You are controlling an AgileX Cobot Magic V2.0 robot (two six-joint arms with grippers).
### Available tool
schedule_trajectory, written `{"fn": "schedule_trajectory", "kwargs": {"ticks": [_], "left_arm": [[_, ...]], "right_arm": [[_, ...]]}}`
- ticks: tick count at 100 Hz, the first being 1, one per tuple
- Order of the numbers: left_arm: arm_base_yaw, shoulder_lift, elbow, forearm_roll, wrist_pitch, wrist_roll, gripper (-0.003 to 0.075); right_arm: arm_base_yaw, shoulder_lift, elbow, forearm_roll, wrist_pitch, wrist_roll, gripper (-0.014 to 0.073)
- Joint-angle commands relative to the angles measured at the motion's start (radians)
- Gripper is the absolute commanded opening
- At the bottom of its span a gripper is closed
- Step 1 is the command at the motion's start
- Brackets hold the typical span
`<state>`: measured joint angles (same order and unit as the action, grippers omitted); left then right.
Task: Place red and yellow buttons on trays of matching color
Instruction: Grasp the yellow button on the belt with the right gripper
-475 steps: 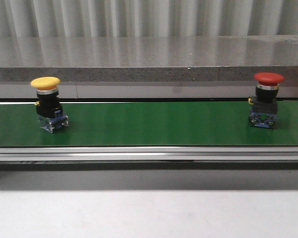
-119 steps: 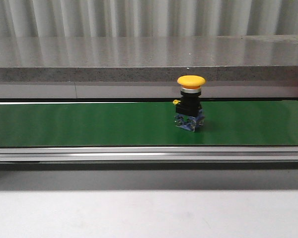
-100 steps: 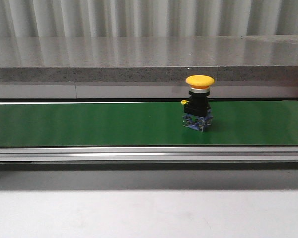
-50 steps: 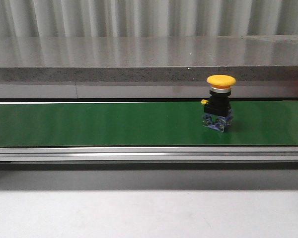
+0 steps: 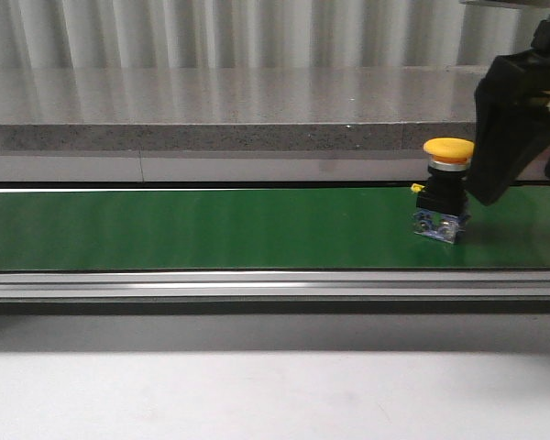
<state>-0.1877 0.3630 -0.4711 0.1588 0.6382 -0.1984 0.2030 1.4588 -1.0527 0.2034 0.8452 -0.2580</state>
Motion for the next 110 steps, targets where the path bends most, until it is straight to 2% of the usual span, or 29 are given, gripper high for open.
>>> {"fn": "schedule_trajectory", "kwargs": {"ticks": [1,18,33,38,55,62,78,90,110], "left_arm": [[-0.008,0.008,-0.026,0.002,-0.065,0.0,-0.002],[-0.008,0.008,-0.026,0.002,-0.065,0.0,-0.002],[-0.008,0.008,-0.026,0.002,-0.065,0.0,-0.002],[-0.008,0.008,-0.026,0.002,-0.065,0.0,-0.002],[-0.008,0.008,-0.026,0.002,-0.065,0.0,-0.002],[-0.008,0.008,-0.026,0.002,-0.065,0.0,-0.002],[-0.008,0.008,-0.026,0.002,-0.065,0.0,-0.002],[-0.008,0.008,-0.026,0.002,-0.065,0.0,-0.002],[-0.008,0.008,-0.026,0.0,-0.065,0.0,-0.002]], "right_arm": [[0.0,-0.011,-0.024,0.027,-0.1,-0.017,0.0645],[0.0,0.024,-0.024,0.027,-0.213,-0.017,0.0645],[0.0,0.043,-0.024,0.03,-0.238,-0.017,0.0619],[0.0,0.045,-0.024,0.03,-0.233,-0.017,0.0558],[0.0,0.048,-0.024,0.03,-0.205,-0.014,0.0222],[-0.001,0.047,-0.024,0.03,-0.193,0.0,0.016],[-0.027,0.008,-0.025,0.026,-0.176,0.063,0.0152],[-0.087,-0.05,-0.025,-0.019,-0.161,0.134,0.0152],[-0.303,-0.133,-0.025,-0.137,-0.104,0.321,0.0152]]}}
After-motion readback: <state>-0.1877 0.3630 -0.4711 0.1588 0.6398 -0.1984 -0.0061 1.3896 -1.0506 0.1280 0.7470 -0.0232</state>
